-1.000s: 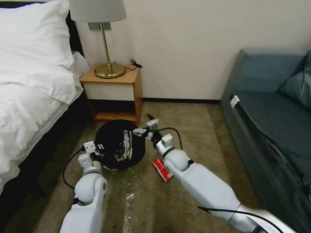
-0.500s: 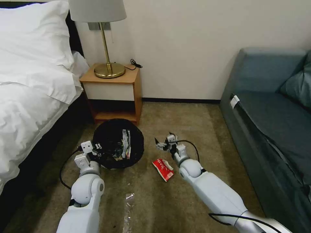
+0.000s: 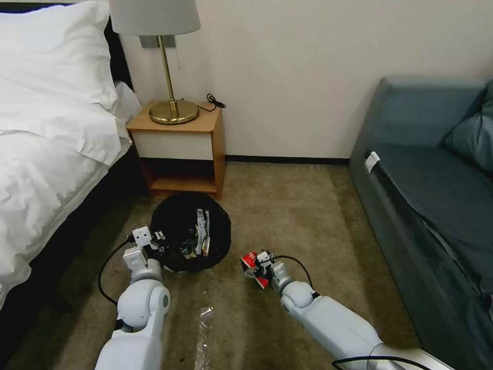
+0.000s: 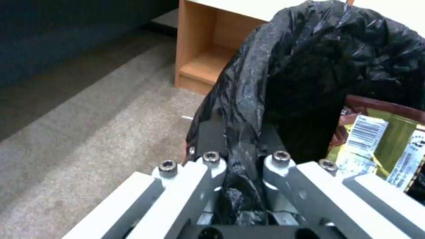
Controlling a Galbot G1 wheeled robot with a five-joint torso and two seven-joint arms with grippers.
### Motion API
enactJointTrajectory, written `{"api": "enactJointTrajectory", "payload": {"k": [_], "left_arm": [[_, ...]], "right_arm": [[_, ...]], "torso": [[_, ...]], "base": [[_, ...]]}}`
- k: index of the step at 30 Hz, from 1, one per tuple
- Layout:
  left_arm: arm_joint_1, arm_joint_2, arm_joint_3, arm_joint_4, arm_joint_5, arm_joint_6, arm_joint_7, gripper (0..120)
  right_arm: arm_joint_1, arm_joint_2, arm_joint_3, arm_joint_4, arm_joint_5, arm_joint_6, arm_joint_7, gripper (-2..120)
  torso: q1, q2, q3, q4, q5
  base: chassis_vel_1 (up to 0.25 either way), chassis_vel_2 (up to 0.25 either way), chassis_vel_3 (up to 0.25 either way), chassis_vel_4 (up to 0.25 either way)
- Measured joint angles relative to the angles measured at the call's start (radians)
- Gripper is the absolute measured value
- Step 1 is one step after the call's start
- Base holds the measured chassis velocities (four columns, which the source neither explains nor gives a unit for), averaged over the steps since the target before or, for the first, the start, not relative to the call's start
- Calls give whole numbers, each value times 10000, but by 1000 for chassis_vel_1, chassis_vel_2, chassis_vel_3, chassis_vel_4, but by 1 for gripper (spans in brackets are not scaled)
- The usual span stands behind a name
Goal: Pick up the trash bin, then pick up the garbage on the floor and place it into the trash bin.
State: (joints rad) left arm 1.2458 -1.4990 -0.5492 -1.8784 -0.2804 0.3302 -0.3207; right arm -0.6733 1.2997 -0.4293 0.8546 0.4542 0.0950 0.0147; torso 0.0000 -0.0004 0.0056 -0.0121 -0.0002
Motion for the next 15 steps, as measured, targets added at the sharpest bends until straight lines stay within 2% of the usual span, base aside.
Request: {"api": "enactJointTrajectory", "payload": {"k": [2, 10, 15], "left_arm": [[37, -37, -61, 5, 55, -12, -4, 4], [93, -9, -207, -17, 61, -22, -4, 4], [106, -16, -202, -18, 59, -37, 0, 4]], "right_arm": [[175, 221, 163, -929, -359, 346, -371, 100], [363, 466, 732, -2193, -886, 887, -1021, 100], [495, 562, 996, -2457, -942, 942, -1164, 100]], "torso": [[0, 0, 0, 2, 0], [1, 0, 0, 1, 0], [0, 0, 0, 0, 0]], "base": [[0, 0, 0, 0], [0, 0, 0, 0], [0, 0, 0, 0]]}}
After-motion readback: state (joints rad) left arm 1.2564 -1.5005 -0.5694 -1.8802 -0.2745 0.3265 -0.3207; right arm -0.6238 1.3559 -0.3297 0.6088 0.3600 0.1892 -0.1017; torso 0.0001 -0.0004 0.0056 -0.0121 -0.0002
